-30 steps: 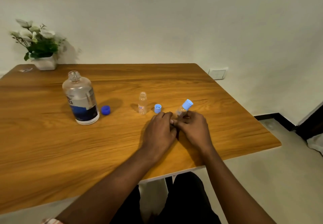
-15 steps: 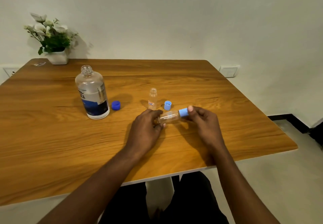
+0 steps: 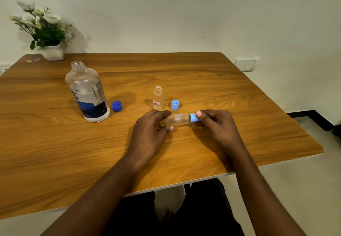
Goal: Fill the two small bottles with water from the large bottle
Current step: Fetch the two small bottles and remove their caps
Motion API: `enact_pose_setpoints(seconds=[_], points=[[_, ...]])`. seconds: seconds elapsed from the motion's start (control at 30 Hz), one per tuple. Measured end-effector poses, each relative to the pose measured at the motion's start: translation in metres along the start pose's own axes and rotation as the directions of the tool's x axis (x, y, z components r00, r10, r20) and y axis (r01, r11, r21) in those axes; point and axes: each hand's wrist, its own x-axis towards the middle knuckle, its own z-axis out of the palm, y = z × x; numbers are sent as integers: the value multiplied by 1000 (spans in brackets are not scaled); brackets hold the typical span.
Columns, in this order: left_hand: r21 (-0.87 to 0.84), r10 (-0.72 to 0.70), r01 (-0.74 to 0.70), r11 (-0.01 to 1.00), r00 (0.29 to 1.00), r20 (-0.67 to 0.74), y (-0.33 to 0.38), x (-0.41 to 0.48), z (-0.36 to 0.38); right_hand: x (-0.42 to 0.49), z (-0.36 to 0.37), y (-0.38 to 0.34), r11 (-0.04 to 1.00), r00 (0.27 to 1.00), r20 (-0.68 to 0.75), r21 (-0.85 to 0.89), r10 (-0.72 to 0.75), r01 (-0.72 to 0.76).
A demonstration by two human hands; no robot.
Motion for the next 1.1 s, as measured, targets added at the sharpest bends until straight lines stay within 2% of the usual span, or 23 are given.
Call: enact_pose_setpoints(seconds=[0.2,0.37,0.53,0.67,0.8,0.87,0.97,1.1], points=[[108,53,-71,992,985,163,1,-3,3,-6,-8,1,998,998,37,-19,-54,55],[129,34,-65,990,974,226,0,-3,0,-6,-10,0,995,994,94,-85,-51,59],[106,4,-31,994,969,246,0,-4,-3,-5,-13,-2,998,992,128,-56,-16,23],[74,35,-51,996,977,209,1,-3,-1,-4,-11,0,999,994,113,37,-9,4],[61,69,-81,995,982,175,2,-3,1,-1,-9,-2,992,998,-48,122,41,-35],[66,83,-96,993,981,176,1,-4,1,0,-7,-1,994,994,-87,93,63,-54],[93,99,-119,989,976,192,1,-4,2,-2,-6,1,999,998,-59,-42,24,-26],[110,96,-118,987,977,192,-1,-3,2,-1,-13,4,996,997,31,63,65,-67]])
